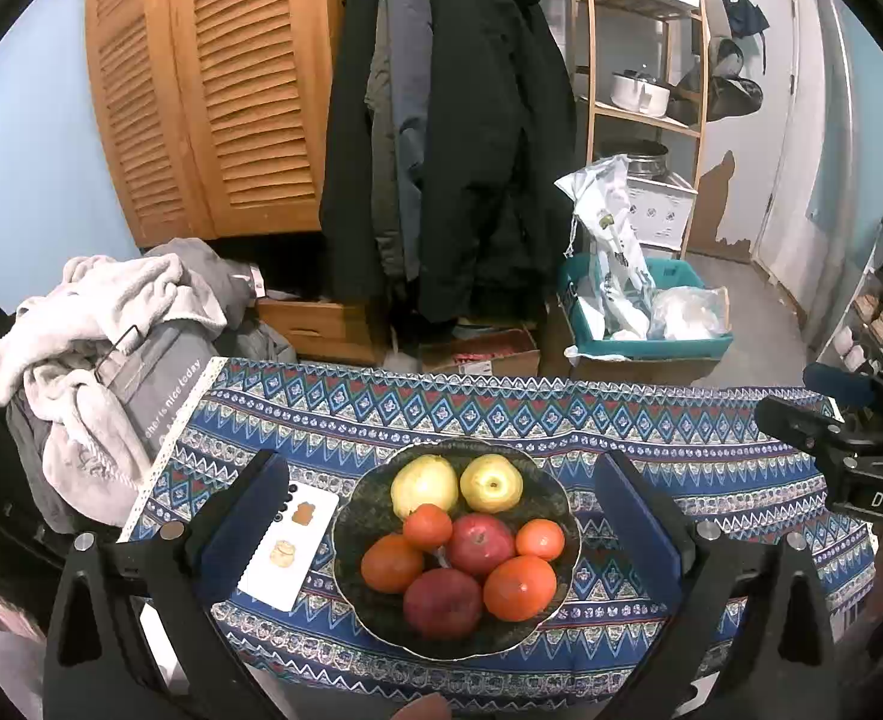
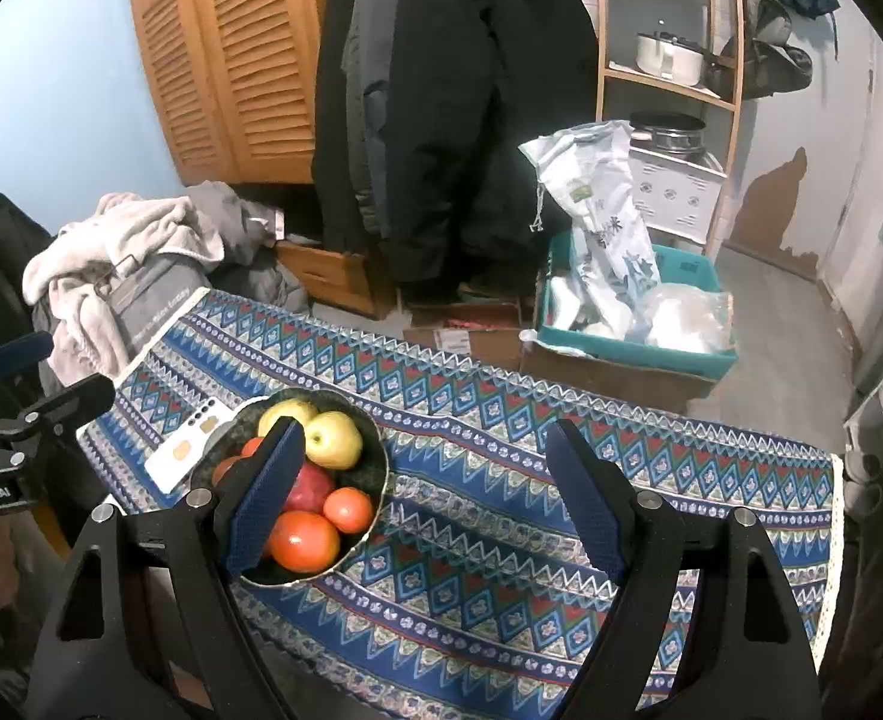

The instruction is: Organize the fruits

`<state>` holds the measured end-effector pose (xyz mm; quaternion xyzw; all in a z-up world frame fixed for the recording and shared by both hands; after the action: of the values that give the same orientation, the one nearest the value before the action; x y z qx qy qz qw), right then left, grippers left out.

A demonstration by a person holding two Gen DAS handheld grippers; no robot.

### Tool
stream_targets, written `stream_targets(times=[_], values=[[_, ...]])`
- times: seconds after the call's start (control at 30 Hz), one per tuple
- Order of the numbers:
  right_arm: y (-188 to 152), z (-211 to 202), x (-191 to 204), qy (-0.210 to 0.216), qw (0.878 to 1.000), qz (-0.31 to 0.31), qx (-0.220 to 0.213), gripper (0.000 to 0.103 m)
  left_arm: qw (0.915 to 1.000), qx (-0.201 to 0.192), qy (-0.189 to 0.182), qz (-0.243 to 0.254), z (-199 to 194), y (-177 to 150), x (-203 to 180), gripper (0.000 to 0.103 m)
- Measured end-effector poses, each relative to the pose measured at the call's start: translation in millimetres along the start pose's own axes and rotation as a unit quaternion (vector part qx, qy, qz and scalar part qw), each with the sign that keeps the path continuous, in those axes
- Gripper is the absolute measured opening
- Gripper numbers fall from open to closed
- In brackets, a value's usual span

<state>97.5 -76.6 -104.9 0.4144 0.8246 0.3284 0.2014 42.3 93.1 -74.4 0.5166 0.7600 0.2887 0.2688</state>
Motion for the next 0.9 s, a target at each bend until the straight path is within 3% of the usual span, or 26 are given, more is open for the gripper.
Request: stream_targets(times=[0.9], values=[[-0.9,-1.1,-1.2,-0.002,1.0,-0.001,0.0,0.082,1.0,0.007,-0.004,-0.003,0.1,0.9,-2.3,0.103]])
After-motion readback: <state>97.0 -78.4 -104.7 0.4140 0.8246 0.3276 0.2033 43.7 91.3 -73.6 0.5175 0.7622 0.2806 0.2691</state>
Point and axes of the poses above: each gripper's, at about its wrist camera, not at the fingertips, and z roughly the way its jaws point, x to its left, y to its top, the point moved 10 cm from there along z, roughly the way its jaws point, and after that the axes turned 11 degrees about -z, right-handed, at the moved point
